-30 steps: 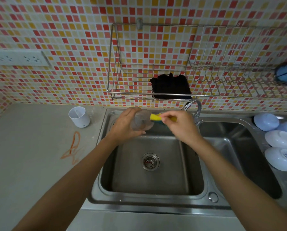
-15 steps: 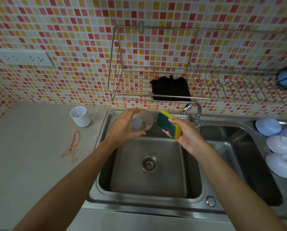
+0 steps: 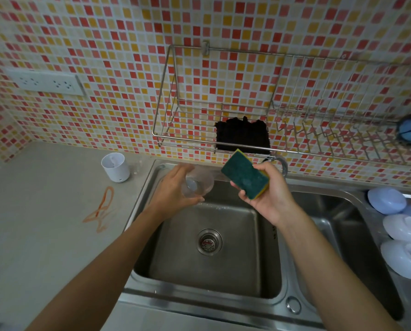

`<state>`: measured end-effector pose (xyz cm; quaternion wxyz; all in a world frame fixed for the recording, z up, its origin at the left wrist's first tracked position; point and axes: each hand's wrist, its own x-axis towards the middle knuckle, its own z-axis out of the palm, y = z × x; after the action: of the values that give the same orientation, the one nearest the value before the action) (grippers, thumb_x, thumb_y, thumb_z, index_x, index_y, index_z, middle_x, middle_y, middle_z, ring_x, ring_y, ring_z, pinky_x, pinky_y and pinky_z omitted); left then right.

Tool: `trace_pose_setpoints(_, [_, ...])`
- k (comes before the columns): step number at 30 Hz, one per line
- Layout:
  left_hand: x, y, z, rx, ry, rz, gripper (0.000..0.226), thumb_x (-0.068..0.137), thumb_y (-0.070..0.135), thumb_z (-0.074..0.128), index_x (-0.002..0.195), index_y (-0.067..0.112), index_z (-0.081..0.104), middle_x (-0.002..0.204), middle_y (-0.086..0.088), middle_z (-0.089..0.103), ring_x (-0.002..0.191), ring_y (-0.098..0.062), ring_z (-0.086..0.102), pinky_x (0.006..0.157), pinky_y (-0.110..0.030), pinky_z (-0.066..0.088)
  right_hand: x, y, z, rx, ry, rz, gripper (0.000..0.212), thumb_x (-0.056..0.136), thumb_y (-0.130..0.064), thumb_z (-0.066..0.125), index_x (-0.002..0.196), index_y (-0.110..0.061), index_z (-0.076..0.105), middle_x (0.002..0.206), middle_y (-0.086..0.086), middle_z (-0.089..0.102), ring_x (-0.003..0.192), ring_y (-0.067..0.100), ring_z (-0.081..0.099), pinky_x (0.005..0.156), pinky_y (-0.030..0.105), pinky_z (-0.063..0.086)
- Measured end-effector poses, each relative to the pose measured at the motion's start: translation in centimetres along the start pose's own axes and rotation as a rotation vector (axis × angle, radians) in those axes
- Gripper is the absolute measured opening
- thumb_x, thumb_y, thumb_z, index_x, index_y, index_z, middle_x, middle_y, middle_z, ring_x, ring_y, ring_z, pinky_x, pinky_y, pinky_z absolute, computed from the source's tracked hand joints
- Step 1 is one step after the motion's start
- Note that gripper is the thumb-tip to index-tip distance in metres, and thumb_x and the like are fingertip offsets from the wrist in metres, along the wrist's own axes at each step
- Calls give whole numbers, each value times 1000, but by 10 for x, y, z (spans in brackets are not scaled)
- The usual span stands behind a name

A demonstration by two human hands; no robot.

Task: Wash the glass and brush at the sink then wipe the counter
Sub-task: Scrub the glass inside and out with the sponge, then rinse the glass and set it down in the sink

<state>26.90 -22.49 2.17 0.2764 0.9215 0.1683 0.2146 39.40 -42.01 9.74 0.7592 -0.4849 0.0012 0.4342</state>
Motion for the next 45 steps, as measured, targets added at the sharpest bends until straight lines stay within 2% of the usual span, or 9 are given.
trace_pose_setpoints(7, [-5, -16, 0, -1, -41, -19, 83, 68, 40, 83, 137, 22, 42, 138, 3, 48, 123, -13, 47, 101, -38, 47, 33, -35, 70, -206, -29, -235, 12, 89, -22, 56, 99, -14, 58, 98, 8, 61, 88, 21, 59, 61, 29, 48])
trace_pose_setpoints(10, [-3, -25, -1, -9, -35, -27, 84, 67, 43, 83, 137, 23, 41, 137, 5, 48, 123, -12, 48, 99, -39, 49, 63, -38, 94, -688, 99, -500, 16, 87, -26, 64, 102, -22, 59, 108, -3, 62, 97, 14, 60, 81, 30, 50])
trace_pose_setpoints(13, [-1, -33, -3, -19, -30, -58, 86, 65, 45, 83, 137, 24, 40, 136, 6, 49, 122, -12, 49, 98, -39, 50, 90, -36, 116, -1182, 142, -775, 19, 84, -20, 69, 97, -19, 56, 106, -7, 56, 92, 10, 52, 67, 19, 40])
trace_pose_setpoints(17, [1, -37, -4, -52, -57, -55, 87, 64, 48, 81, 138, 26, 40, 136, 8, 47, 123, -11, 46, 99, -39, 48, 136, -29, 130, -1514, 169, -793, 20, 80, -10, 73, 79, -21, 56, 115, 6, 55, 113, 25, 47, 81, 25, 35])
trace_pose_setpoints(22, [4, -41, -5, -97, -88, -14, 90, 63, 46, 83, 139, 23, 41, 135, 7, 47, 123, -9, 43, 103, -36, 45, 168, -20, 135, -1609, 187, -662, 11, 79, -17, 77, 81, -9, 70, 119, 14, 52, 117, 26, 47, 95, 30, 42])
trace_pose_setpoints(26, [9, -43, -3, -97, -75, 7, 87, 62, 45, 85, 135, 19, 46, 131, 5, 49, 119, -9, 44, 103, -36, 44, 164, -20, 136, -1634, 108, -604, 30, 90, -32, 63, 83, -5, 74, 91, 14, 71, 80, 24, 65, 60, 25, 44])
trace_pose_setpoints(30, [14, -37, 6, -102, -83, 31, 87, 63, 46, 85, 135, 16, 46, 129, 4, 51, 116, -6, 45, 97, -24, 40, 111, -4, 109, -1483, 144, -977, 25, 92, -27, 58, 107, -12, 71, 123, 7, 61, 114, 19, 52, 96, 29, 39])
trace_pose_setpoints(33, [16, -28, 18, -139, -143, 40, 87, 64, 45, 85, 136, 20, 43, 130, 7, 47, 118, -6, 45, 97, -25, 41, 58, 32, 50, -1168, 306, -1306, 21, 90, -20, 56, 93, -7, 72, 97, 4, 68, 94, 14, 58, 86, 22, 44])
trace_pose_setpoints(45, [43, 28, 101, -250, -201, -35, 84, 60, 40, 89, 131, 23, 48, 120, 11, 50, 108, -4, 48, 96, -18, 37, 117, 23, -186, -1242, 805, -307, 26, 90, -30, 62, 96, -7, 70, 90, 18, 71, 89, 34, 67, 77, 36, 52])
